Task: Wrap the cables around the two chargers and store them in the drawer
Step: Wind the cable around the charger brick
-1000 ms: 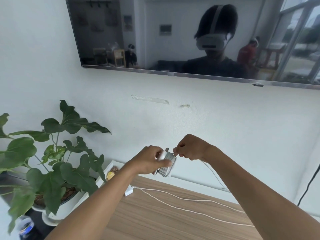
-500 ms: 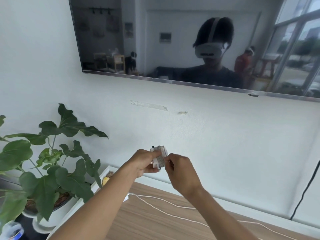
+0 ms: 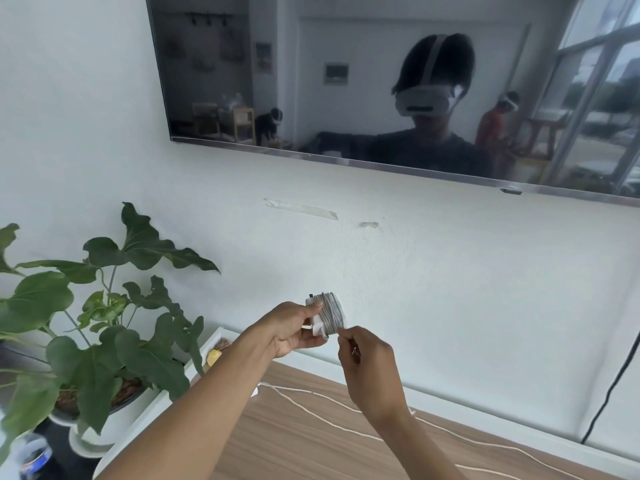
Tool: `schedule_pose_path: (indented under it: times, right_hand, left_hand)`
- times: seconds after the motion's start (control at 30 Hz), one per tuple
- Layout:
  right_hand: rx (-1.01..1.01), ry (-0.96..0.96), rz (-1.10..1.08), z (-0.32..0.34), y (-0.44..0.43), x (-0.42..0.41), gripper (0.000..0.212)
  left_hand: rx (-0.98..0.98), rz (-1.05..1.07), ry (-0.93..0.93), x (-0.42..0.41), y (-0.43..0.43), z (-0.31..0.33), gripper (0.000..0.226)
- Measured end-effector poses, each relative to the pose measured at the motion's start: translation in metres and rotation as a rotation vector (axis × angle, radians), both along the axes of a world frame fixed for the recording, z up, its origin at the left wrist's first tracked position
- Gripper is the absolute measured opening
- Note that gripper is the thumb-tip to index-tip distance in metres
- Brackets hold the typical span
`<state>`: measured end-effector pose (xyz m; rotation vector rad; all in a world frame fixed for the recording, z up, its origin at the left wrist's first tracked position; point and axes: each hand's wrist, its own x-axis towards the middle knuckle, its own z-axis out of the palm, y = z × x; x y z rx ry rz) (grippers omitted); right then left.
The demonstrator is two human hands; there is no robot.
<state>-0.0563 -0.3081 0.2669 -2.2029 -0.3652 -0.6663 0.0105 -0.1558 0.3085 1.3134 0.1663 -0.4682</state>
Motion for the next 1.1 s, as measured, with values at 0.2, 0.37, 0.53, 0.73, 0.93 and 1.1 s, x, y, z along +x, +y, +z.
schedule_pose_path:
  times: [0.2, 0.37, 0.53, 0.73, 0.93, 1.1]
  right_hand:
    - [0.187, 0.144, 0.05, -0.018, -0.007, -0.002, 0.019]
    - [0.006, 0.325, 0.077, -0.01, -0.024, 0.014, 0.022]
    - [-0.207, 0.521, 0.139, 0.018, -0.041, 0.029, 0.021]
    - [-0.246, 0.743, 0.202, 0.047, -0.046, 0.031, 0.035]
    - [0.028, 0.81, 0.178, 0.066, -0.051, 0.025, 0.033]
    - [0.122, 0.647, 0.022, 0.053, -0.037, 0.021, 0.024]
  left_hand:
    - [0.025, -0.144, -0.161, -0.006, 0.005, 0.004, 0.02]
    - [0.021, -0.375, -0.262, -0.013, 0.011, 0.003, 0.039]
    - [0.269, -0.63, -0.373, -0.014, 0.014, 0.004, 0.032]
    - [0.389, -0.682, -0.39, -0.015, 0.013, 0.003, 0.032]
    - [0.504, -0.645, -0.413, -0.014, 0.013, -0.007, 0.023]
    - [0.664, -0.509, -0.499, -0.014, 0.003, -0.011, 0.016]
